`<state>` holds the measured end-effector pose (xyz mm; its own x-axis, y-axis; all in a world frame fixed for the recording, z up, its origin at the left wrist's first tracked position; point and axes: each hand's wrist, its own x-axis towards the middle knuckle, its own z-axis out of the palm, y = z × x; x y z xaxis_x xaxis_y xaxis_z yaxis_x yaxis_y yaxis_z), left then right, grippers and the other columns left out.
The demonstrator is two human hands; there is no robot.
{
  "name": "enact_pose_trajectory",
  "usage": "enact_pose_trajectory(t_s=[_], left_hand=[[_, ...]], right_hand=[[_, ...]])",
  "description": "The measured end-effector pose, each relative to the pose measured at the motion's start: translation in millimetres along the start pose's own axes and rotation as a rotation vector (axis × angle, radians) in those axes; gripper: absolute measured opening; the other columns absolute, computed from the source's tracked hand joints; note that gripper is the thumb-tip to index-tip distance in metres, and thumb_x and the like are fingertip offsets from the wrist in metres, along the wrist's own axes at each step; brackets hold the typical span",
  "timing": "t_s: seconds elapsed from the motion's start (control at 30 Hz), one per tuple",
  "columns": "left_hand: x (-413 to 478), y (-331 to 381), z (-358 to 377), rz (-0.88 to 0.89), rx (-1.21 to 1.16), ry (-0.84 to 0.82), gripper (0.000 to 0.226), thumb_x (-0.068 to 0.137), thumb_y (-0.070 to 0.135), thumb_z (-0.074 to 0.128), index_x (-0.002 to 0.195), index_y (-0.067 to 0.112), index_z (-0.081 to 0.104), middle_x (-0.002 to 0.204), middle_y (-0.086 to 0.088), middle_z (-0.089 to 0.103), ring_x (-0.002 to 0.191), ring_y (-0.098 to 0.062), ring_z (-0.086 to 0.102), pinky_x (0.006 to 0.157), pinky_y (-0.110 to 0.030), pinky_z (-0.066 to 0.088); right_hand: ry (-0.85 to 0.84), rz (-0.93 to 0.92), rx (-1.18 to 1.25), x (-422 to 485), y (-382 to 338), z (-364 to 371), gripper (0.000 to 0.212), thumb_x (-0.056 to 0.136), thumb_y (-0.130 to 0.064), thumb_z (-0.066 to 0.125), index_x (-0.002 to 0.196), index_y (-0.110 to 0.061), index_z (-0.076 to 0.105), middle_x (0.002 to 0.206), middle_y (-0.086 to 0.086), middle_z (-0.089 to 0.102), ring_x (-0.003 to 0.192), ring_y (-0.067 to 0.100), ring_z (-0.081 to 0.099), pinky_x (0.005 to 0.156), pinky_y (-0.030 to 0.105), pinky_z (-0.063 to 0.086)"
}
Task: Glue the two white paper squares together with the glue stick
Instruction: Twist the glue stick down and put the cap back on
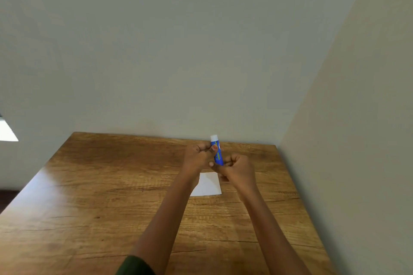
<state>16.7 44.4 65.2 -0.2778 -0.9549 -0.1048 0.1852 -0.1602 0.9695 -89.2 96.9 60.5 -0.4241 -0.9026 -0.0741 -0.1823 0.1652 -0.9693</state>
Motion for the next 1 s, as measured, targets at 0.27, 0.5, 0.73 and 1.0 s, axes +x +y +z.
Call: enact_pose_trajectory(t_s=[0.27,0.5,0.73,1.0], left_hand=[[0.0,-6.0,-10.5,0.007,-0.034,-0.024,0.017,0.089,0.011,0.059,0.095,-0.001,0.070,0.085,-0.007,0.072,0.070,-0.011,0.065,0.057,-0.010,0.050],[-2.6,-11.3,-9.3,0.006,-0.008,-0.016,0.016,0.088,0.007,0.059,0.094,-0.003,0.070,0.084,-0.006,0.072,0.069,-0.001,0.068,0.056,-0.003,0.046],[1.9,-12.4,-12.0,-0.027,-0.011,-0.014,0.013,0.088,0.008,0.060,0.092,0.003,0.071,0.086,-0.009,0.072,0.072,-0.018,0.067,0.067,-0.025,0.055],[1.0,-11.5,-12.9,0.000,0.011,-0.025,0.019,0.090,0.008,0.057,0.100,-0.004,0.068,0.089,-0.010,0.071,0.067,-0.001,0.067,0.057,-0.008,0.050]], right_hand=[[-0.551,0.252,0.322,1.4,-8.5,-18.2,0.028,0.094,-0.013,0.053,0.116,0.002,0.057,0.105,0.015,0.069,0.086,0.027,0.072,0.074,0.037,0.061],[-0.266,0.096,0.045,3.4,-1.3,-11.1,0.020,0.076,-0.011,0.076,0.091,0.000,0.069,0.081,0.014,0.071,0.069,0.016,0.070,0.066,0.026,0.059],[-0.326,0.129,0.063,0.8,2.8,0.7,0.025,0.083,-0.016,0.070,0.105,-0.009,0.060,0.097,0.008,0.068,0.085,0.024,0.069,0.073,0.029,0.059],[-0.334,0.125,0.242,-0.6,9.7,-3.4,0.021,0.088,-0.015,0.063,0.099,0.002,0.067,0.086,0.012,0.071,0.076,0.016,0.070,0.068,0.021,0.058]])
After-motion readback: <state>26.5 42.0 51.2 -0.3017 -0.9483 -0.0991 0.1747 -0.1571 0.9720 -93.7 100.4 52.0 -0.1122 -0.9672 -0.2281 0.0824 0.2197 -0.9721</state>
